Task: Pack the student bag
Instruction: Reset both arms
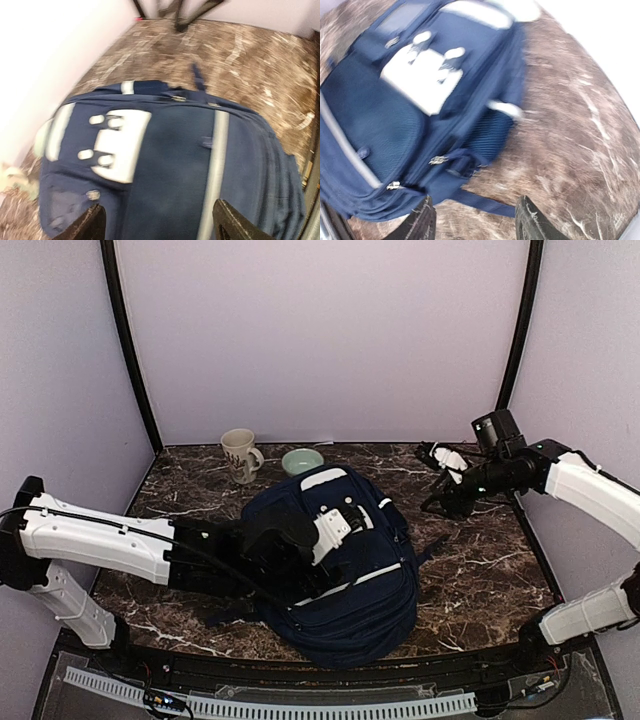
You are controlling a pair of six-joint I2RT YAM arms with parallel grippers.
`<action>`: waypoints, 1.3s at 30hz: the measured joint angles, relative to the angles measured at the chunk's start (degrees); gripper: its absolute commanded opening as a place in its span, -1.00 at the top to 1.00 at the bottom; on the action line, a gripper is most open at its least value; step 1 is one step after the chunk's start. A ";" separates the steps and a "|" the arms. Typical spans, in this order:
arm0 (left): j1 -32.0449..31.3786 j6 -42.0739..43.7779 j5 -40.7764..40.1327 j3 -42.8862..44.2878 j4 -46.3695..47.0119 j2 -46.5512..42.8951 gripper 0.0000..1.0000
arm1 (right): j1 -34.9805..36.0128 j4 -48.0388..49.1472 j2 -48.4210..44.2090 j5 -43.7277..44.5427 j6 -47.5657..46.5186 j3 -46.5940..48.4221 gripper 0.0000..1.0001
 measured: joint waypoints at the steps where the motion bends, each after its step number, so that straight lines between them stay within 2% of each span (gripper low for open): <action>1: 1.16 -0.17 -0.66 -0.17 -0.63 -1.38 -0.53 | -1.55 1.01 -0.72 0.17 0.94 0.00 -0.13; 7: 9.18 0.55 -6.32 -1.62 -5.35 -9.35 -0.84 | -11.52 6.27 -1.55 -0.94 8.13 0.07 -0.37; 11: 12.87 2.73 -9.44 -3.69 -7.19 -16.13 -0.95 | -15.67 10.56 -3.76 -1.11 13.29 -0.13 -0.77; 12: 14.10 3.13 -9.73 -4.31 -7.43 -18.38 -0.98 | -16.00 11.43 -4.55 -0.76 14.64 -0.22 -0.94; 13: 15.72 3.43 -9.90 -4.87 -7.65 -20.72 -0.98 | -16.35 12.74 -5.55 -0.15 15.69 -0.42 -0.99; 19: 29.64 2.16 -8.33 -6.27 -8.17 -31.06 -0.98 | -17.33 17.79 -9.66 5.14 20.52 -0.92 -1.00; 25: 47.19 -4.87 -1.33 -8.81 -8.33 -29.38 -0.98 | -17.46 23.65 -11.02 10.69 26.67 -5.35 -1.00; 31: 49.24 -6.69 3.74 -18.93 -4.59 -28.48 -0.98 | -18.32 27.47 -11.69 11.80 28.39 -11.10 -1.00; 39: 49.88 -7.87 3.58 -22.93 -0.09 -37.27 -0.98 | -22.34 29.35 -11.69 9.90 29.46 -11.69 -1.00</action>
